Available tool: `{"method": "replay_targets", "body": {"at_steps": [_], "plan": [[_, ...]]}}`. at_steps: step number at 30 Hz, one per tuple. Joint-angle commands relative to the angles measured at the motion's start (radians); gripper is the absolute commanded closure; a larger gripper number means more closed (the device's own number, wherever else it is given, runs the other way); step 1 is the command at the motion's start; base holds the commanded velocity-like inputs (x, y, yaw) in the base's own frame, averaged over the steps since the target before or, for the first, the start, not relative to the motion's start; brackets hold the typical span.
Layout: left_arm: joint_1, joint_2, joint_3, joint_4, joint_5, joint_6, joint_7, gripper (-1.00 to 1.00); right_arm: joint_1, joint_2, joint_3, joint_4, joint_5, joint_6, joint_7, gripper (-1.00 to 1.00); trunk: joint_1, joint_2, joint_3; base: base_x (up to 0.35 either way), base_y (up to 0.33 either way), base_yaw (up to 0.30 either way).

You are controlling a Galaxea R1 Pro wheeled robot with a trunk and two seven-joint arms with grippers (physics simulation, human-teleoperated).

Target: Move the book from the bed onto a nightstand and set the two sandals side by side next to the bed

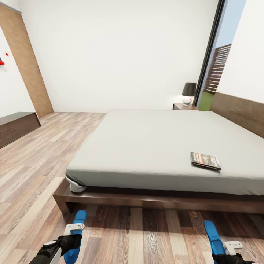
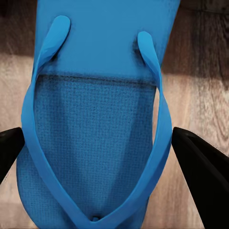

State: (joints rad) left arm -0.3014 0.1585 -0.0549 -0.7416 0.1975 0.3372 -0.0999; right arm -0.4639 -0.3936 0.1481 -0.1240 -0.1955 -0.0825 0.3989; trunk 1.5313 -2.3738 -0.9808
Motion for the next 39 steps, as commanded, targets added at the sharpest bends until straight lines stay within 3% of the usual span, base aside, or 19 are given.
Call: {"method": "replay_targets", "body": {"at_steps": [1,7,25,39], "plan": [[0.0,0.001,-0.003,-0.001,0.01,0.005,0.002,1.0,-0.001,-0.001,0.008,0.001,-0.01,-0.004,0.003,1.0,0.0,0.0,-0.001,0.001,0.088,0.0],[0.0,0.001,-0.002,-0.001,0.011,0.005,0.002,1.0,-0.001,-0.001,0.008,0.001,-0.01,-0.005,0.003,1.0,0.0,0.0,-0.001,0.0,0.019,0.0],[0.0,0.0,-0.003,-0.001,0.011,0.005,0.002,1.0,-0.001,-0.001,0.008,0.001,-0.01,-0.006,0.002,1.0,0.069,-0.126,-0.057,0.0,0.0,0.0],[0.0,0.0,-0.003,-0.001,0.01,0.005,0.002,1.0,-0.001,-0.001,0.008,0.001,-0.01,-0.006,0.002,1.0,0.075,-0.129,-0.111,0.0,0.0,0.0]]}}
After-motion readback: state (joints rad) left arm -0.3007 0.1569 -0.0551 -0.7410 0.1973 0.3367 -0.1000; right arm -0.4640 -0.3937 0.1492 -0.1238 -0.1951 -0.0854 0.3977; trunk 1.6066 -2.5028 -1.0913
